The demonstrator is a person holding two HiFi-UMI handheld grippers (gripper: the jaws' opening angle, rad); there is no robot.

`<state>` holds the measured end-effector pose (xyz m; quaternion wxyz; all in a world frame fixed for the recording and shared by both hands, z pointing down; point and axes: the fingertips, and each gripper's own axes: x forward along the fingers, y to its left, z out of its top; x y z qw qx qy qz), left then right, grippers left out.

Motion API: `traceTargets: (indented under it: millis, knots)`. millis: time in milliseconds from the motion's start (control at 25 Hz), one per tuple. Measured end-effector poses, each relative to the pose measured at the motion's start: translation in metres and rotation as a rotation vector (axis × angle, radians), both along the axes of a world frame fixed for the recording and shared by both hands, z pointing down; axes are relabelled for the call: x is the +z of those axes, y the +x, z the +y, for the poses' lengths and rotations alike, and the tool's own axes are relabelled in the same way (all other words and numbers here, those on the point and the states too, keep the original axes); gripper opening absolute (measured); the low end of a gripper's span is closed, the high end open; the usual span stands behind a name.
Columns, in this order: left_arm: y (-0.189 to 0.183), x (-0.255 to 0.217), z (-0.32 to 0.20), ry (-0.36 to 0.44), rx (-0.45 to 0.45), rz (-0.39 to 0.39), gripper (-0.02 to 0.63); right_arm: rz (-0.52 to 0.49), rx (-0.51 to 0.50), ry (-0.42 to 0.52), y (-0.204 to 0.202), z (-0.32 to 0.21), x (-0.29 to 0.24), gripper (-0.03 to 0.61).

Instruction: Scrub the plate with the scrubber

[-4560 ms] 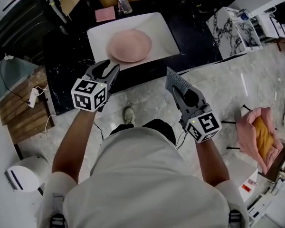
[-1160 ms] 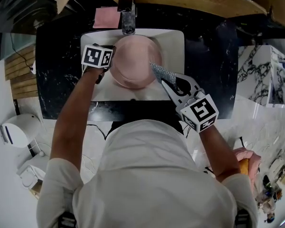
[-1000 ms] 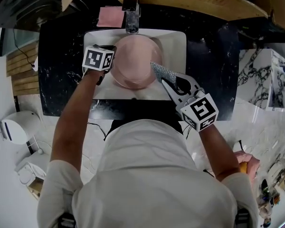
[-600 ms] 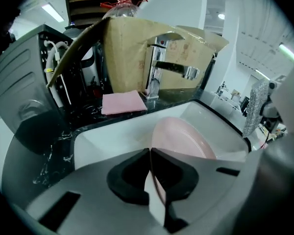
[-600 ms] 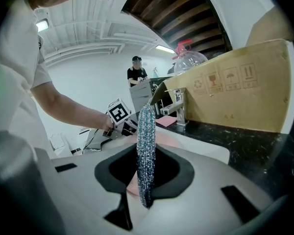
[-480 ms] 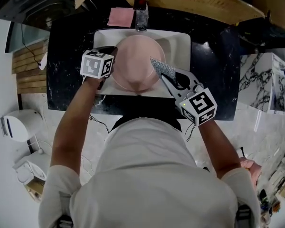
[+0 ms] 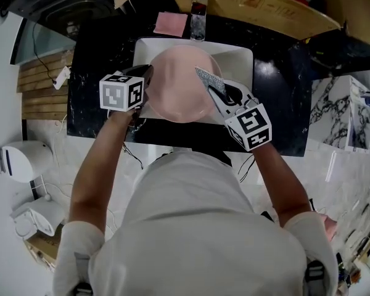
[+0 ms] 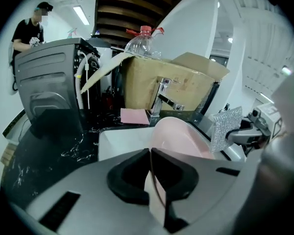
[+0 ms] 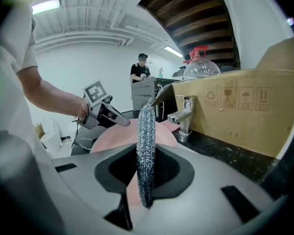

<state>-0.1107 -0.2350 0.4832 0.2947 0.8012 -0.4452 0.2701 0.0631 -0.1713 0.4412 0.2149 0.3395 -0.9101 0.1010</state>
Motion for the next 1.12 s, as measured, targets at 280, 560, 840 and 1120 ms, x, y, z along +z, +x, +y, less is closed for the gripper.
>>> traceTargets:
  millis: [280, 560, 840, 1120]
  knots:
    - [-0.009, -0.014, 0.016, 0.005, -0.060, 0.058, 0.014, 0.149, 0.001, 0.067, -0.011, -0.015, 0.012, 0.077]
    - [-0.010, -0.020, 0.025, 0.001, -0.041, 0.052, 0.015, 0.310, -0.087, 0.187, -0.036, -0.022, 0.004, 0.077]
    - [-0.004, -0.027, 0.030, -0.004, -0.044, 0.083, 0.021, 0.433, -0.105, 0.287, -0.051, -0.040, 0.000, 0.077]
    - [0.008, -0.039, 0.029, 0.013, -0.048, 0.117, 0.028, 0.597, -0.118, 0.376, -0.070, -0.040, 0.009, 0.077]
